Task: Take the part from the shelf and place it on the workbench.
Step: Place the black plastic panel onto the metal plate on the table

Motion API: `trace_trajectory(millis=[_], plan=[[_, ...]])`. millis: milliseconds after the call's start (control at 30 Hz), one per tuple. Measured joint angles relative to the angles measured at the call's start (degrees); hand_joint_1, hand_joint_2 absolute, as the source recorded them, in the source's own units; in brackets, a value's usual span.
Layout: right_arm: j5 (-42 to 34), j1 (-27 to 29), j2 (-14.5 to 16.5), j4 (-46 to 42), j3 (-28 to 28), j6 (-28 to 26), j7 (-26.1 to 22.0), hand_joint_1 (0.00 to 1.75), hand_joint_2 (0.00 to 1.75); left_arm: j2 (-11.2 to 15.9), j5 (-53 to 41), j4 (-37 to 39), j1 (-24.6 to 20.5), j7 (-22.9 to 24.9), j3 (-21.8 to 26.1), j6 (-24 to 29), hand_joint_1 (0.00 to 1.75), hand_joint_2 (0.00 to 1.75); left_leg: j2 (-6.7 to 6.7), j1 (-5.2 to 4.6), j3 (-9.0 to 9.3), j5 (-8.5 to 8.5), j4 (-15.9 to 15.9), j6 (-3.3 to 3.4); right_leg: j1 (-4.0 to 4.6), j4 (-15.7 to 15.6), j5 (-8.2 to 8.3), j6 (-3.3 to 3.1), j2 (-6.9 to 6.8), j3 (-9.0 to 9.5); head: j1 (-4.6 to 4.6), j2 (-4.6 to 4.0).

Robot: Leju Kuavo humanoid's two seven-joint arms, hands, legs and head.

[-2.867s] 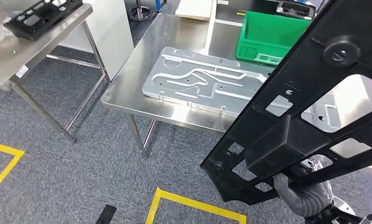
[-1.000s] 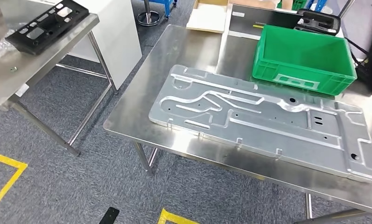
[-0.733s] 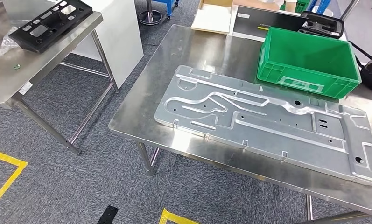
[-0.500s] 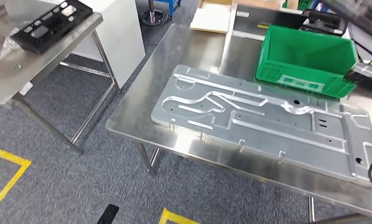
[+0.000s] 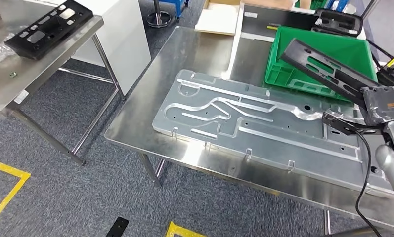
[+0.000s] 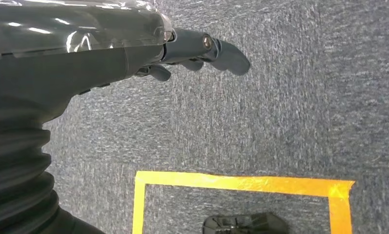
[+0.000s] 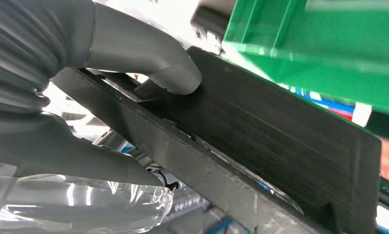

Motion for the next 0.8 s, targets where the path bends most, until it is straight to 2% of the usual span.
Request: trace_trajectory(millis=[67, 100, 167, 233, 267, 300, 333, 400, 433, 467, 500, 567, 600, 633, 667, 733, 767, 800], plan=[[0.27, 0.5, 0.26, 0.7, 0.4, -0.02, 0.11, 1.75, 1.75, -0.04, 0.21, 0.0, -0.02, -0.01, 0.01, -0.11, 0.0, 1.75, 0.02, 0.12, 0.34, 0.39, -0.86, 0.14, -0.08, -0.02, -0.13, 0.6, 0.01, 0.06, 0.01, 0.0], [0.44, 0.62, 0.34, 0.93, 0.57, -0.01, 0.13, 1.75, 1.75, -0.04, 0.34, 0.0, -0.1, 0.08, 0.01, -0.08, 0.0, 1.75, 0.06, 0.3, 0.62, 0.64, -1.41, 0.28, -0.09, 0.65, -0.71, 0.86, 0.02, -0.2, 0.01, 0.0], [0.7, 0.55, 0.4, 1.46, 0.71, 0.04, 0.21, 1.75, 1.75, -0.04, 0.72, 0.0, -0.33, 0.34, 0.02, 0.15, 0.0, 1.75, 0.11, 0.62, 1.08, 1.03, -2.24, 0.48, -0.32, 5.55, -3.61, 1.41, 0.03, -2.45, 0.01, 0.0], [0.86, 0.62, 0.54, 2.07, 0.72, 0.16, 0.25, 1.75, 1.75, -0.03, 1.27, 0.0, -0.42, 0.39, 0.03, 0.26, 0.0, 1.75, 0.09, 0.7, 1.09, 1.01, -2.21, 0.53, -0.78, 12.87, -6.63, 2.01, 0.03, -6.18, 0.0, 0.0], [0.91, 0.79, 0.67, 2.35, 0.72, 0.23, 0.22, 1.75, 1.75, -0.04, 1.48, 0.0, -0.41, 0.28, 0.05, 0.15, 0.0, 1.75, 0.07, 0.76, 1.09, 0.92, -2.1, 0.46, -1.05, 14.77, -6.84, 2.29, 0.01, -7.25, 0.0, 0.0], [0.96, 0.95, 0.82, 2.62, 0.72, 0.29, 0.19, 1.75, 1.75, -0.06, 1.6, 0.0, -0.4, 0.08, 0.06, 0.0, 0.0, 1.75, 0.06, 0.87, 1.08, 0.79, -1.9, 0.32, -1.34, 14.61, -5.99, 2.57, -0.01, -7.33, 0.0, 0.0], [0.99, 1.02, 0.93, 2.83, 0.72, 0.33, 0.14, 1.75, 1.75, -0.07, 1.59, 0.0, -0.39, -0.2, 0.07, -0.15, 0.0, 1.75, 0.04, 1.02, 1.07, 0.59, -1.61, 0.07, -1.62, 12.14, -4.16, 2.82, -0.04, -6.17, 0.0, 0.0], [1.02, 0.89, 1.1, 3.13, 0.72, 0.37, 0.06, 1.75, 1.75, -0.04, 1.39, 0.0, -0.43, -0.78, 0.07, -0.28, 0.0, 1.75, -0.02, 1.14, 0.92, 0.03, -0.76, -0.67, -1.92, 4.53, -0.75, 3.18, -0.07, -2.37, 0.0, 0.0], [1.03, 0.79, 1.17, 3.26, 0.71, 0.39, 0.02, 1.75, 1.75, -0.02, 1.31, 0.0, -0.45, -0.97, 0.06, -0.3, 0.0, 1.75, -0.05, 1.11, 0.81, -0.21, -0.4, -1.05, -1.89, 1.94, 0.05, 3.04, 0.04, -1.08, -0.01, 0.0], [1.07, 0.74, 1.28, 3.4, 0.71, 0.42, -0.02, 1.75, 1.75, 0.01, 1.27, 0.0, -0.44, -1.05, 0.05, -0.3, 0.0, 1.75, -0.07, 1.04, 0.71, -0.36, -0.15, -1.39, -1.77, 0.68, 0.19, 2.77, 0.17, -0.49, -0.01, 0.0], [1.1, 0.71, 1.41, 3.56, 0.7, 0.45, -0.11, 1.75, 1.75, 0.03, 1.27, 0.0, -0.42, -1.07, 0.05, -0.27, 0.0, 1.75, -0.09, 0.97, 0.66, -0.38, -0.11, -1.67, -1.53, 0.7, 0.0, 2.32, 0.35, -0.51, -0.02, 0.0], [1.27, 0.69, 1.64, 3.86, 0.69, 0.51, -0.32, 1.75, 1.75, 0.03, 1.27, 0.0, -0.37, -1.0, 0.05, -0.1, 0.0, 1.75, -0.08, 1.05, 0.61, -0.54, -0.04, -2.22, -1.6, 0.74, 0.1, 1.46, 0.38, -0.64, -0.02, 0.0], [1.38, 0.6, 1.78, 3.95, 0.69, 0.52, -0.41, 1.75, 1.75, 0.03, 1.3, 0.0, -0.38, -0.93, 0.05, 0.06, 0.0, 1.75, -0.05, 1.1, 0.31, -1.13, 0.66, -2.5, -1.64, 0.7, 0.15, 0.99, 0.35, -0.63, -0.02, 0.0], [1.52, 0.48, 1.9, 4.02, 0.68, 0.54, -0.44, 1.75, 1.75, 0.03, 1.35, 0.0, -0.39, -0.84, 0.05, 0.2, 0.0, 1.75, -0.01, 1.16, -0.47, -2.35, 2.49, -2.73, -1.7, 0.62, 0.22, 0.56, 0.31, -0.6, -0.02, 0.0], [1.65, 0.38, 2.05, 4.06, 0.67, 0.56, -0.45, 1.75, 1.75, 0.02, 1.41, 0.0, -0.39, -0.73, 0.05, 0.34, 0.0, 1.75, 0.03, 1.22, -1.85, -4.19, 5.69, -2.92, -1.65, 0.58, 0.24, 0.22, 0.27, -0.57, -0.02, 0.0], [1.93, 0.28, 2.39, 4.22, 0.65, 0.63, -0.45, 1.75, 1.75, 0.01, 1.52, 0.0, -0.36, -0.47, 0.06, 0.53, 0.0, 1.75, 0.06, 1.22, -5.52, -7.88, 13.77, -3.07, -1.33, 0.62, 0.19, -0.14, 0.26, -0.57, -0.02, 0.0], [2.08, 0.28, 2.58, 4.35, 0.65, 0.71, -0.44, 1.75, 1.75, 0.01, 1.65, 0.0, -0.33, -0.44, 0.07, 0.57, 0.0, 1.75, 0.06, 1.2, -6.9, -8.68, 16.63, -3.02, -1.13, 0.64, 0.15, -0.23, 0.28, -0.55, -0.02, 0.0], [2.21, 0.29, 2.75, 4.48, 0.65, 0.77, -0.44, 1.31, 1.31, 0.01, 1.76, 0.0, -0.33, -0.57, 0.08, 0.59, 0.0, 1.75, 0.06, 1.16, -7.28, -8.31, 17.29, -2.85, -0.92, 0.65, 0.11, -0.3, 0.3, -0.49, -0.02, 0.0]])
